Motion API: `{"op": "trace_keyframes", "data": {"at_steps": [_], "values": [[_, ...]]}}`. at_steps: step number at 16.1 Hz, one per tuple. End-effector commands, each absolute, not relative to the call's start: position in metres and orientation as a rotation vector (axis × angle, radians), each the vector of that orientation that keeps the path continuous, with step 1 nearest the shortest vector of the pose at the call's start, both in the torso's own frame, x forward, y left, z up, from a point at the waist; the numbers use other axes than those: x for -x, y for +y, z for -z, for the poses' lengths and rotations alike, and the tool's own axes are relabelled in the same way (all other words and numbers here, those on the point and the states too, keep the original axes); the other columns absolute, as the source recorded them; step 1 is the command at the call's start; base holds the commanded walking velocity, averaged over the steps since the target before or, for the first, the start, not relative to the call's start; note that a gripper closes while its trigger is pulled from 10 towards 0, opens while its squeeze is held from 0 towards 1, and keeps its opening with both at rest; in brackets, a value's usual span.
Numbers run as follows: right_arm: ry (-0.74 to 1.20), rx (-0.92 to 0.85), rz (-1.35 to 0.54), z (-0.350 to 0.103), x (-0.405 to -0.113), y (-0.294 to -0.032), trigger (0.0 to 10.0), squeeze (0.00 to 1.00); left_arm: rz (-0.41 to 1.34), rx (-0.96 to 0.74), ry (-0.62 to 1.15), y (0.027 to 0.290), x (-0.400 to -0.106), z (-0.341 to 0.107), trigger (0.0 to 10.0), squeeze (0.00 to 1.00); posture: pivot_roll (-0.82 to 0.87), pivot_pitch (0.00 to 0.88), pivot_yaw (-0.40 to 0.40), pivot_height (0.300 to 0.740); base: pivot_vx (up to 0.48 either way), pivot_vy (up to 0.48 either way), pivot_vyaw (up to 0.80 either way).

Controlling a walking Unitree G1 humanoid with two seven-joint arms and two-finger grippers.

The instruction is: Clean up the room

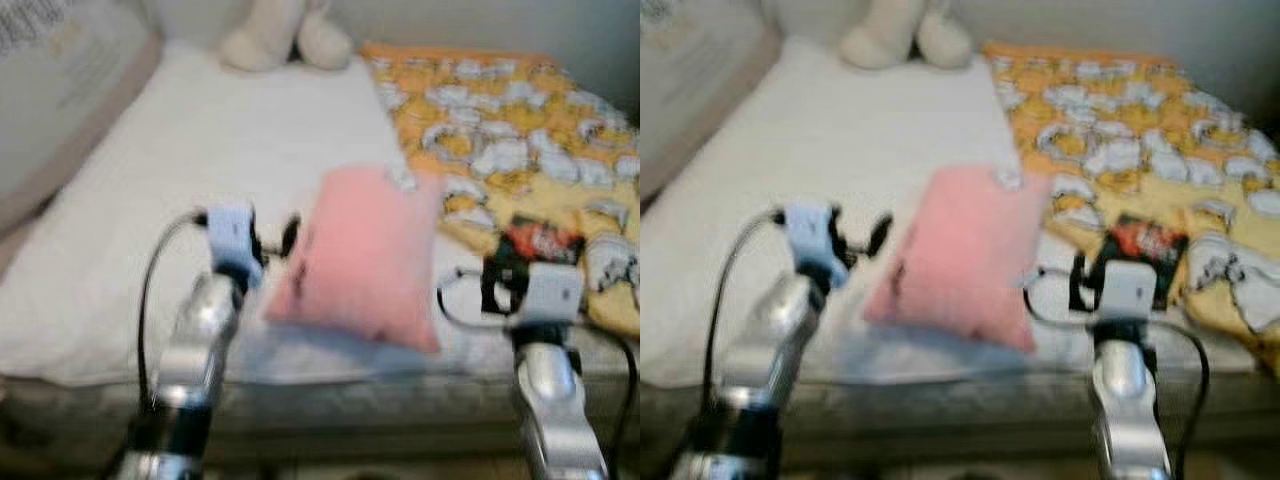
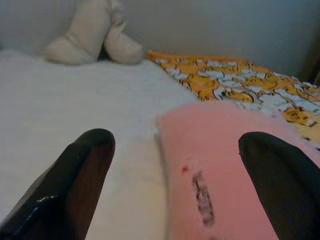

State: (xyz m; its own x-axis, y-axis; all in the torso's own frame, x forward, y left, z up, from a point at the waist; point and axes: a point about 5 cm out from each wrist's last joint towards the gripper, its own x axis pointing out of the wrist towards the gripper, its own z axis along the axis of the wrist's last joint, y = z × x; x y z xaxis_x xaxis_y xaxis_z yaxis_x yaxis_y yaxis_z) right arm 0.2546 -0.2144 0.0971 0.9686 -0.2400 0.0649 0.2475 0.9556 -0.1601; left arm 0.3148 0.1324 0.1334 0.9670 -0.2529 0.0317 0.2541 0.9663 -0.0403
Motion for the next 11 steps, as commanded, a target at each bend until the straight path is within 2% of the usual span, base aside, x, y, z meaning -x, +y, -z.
{"op": "trace_keyframes", "data": {"at_steps": [1, 6, 9, 11], "values": [[-0.063, 0.176, 0.245, -0.098, -0.258, -0.211, 10.0, 0.00, 0.238, 0.044, 0.009, 0.139, -0.315, -0.126, 10.0, 0.00, -0.01, 0.000, -0.031, 0.697, 0.000, 0.000, 0.00], [-0.057, 0.125, 0.185, -0.096, -0.268, -0.202, 10.0, 0.00, 0.258, 0.038, 0.006, 0.136, -0.321, -0.127, 10.0, 0.00, -0.02, 0.000, -0.018, 0.697, 0.000, 0.000, 0.00], [0.002, -0.027, 0.147, -0.093, -0.283, -0.199, 10.0, 0.00, 0.277, 0.009, 0.068, 0.144, -0.344, -0.127, 10.0, 0.00, -0.02, 0.000, -0.021, 0.697, 0.000, 0.000, 0.00], [0.029, -0.103, 0.192, -0.100, -0.306, -0.217, 10.0, 0.00, 0.272, 0.081, 0.187, 0.152, -0.370, -0.122, 10.0, 0.00, -0.04, 0.000, -0.016, 0.697, 0.000, 0.000, 0.00]]}}
